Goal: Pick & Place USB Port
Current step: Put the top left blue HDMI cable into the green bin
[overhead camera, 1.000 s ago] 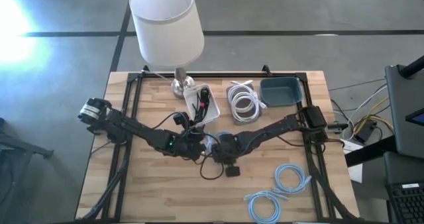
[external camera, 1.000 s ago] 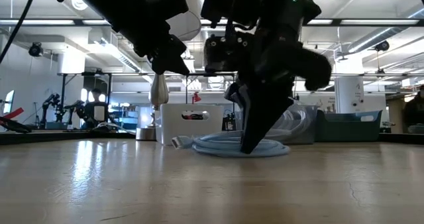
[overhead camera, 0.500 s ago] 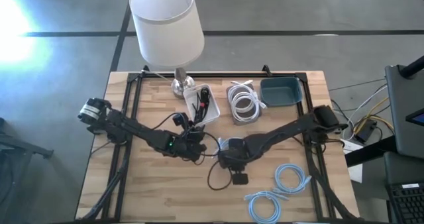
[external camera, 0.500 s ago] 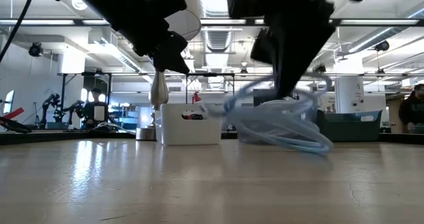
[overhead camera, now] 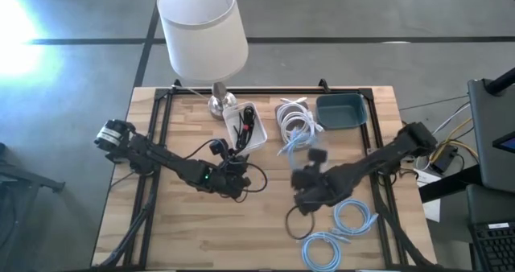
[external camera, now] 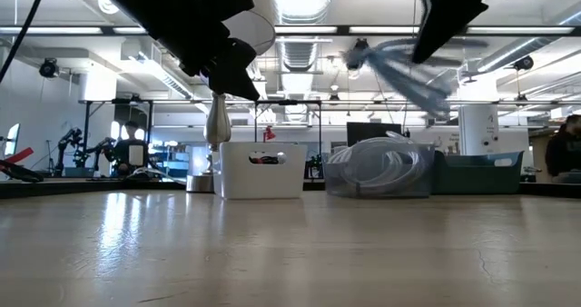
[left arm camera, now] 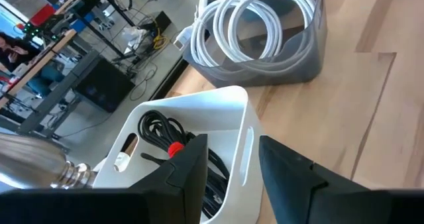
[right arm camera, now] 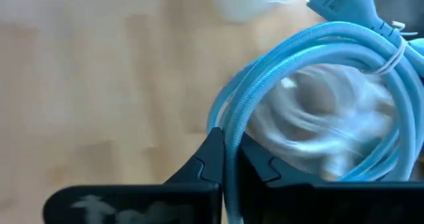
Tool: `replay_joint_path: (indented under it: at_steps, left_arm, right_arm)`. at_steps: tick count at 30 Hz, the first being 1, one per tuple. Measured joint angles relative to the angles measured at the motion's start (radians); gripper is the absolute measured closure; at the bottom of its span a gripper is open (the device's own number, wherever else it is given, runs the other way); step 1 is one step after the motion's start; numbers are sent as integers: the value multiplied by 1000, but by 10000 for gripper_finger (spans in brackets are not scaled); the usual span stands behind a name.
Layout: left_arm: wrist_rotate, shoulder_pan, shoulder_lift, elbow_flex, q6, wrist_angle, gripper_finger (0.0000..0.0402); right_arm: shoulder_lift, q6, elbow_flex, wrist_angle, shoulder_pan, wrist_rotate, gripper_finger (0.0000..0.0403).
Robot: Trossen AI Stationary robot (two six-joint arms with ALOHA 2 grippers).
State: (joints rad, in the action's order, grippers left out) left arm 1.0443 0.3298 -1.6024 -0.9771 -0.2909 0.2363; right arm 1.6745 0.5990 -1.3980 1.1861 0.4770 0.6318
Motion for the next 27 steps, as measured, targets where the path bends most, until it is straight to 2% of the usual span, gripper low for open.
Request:
replay_joint_path:
  at_steps: [7, 11, 18, 27]
  left_arm:
    - [-1, 0, 0, 0, -12, 0, 262]
    - [-1, 0, 0, 0, -24, 0, 262]
    - [0, 0, 0, 0, -24, -1, 262]
    - [0, 0, 0, 0, -24, -1, 262]
  right_arm:
    - [-135, 218, 100, 119, 23, 348, 390]
    - [-207, 289, 192, 120, 1, 472, 390]
    - [-310, 423, 405, 116, -76, 522, 390]
    - [-378, 748, 603, 100, -238, 558, 390]
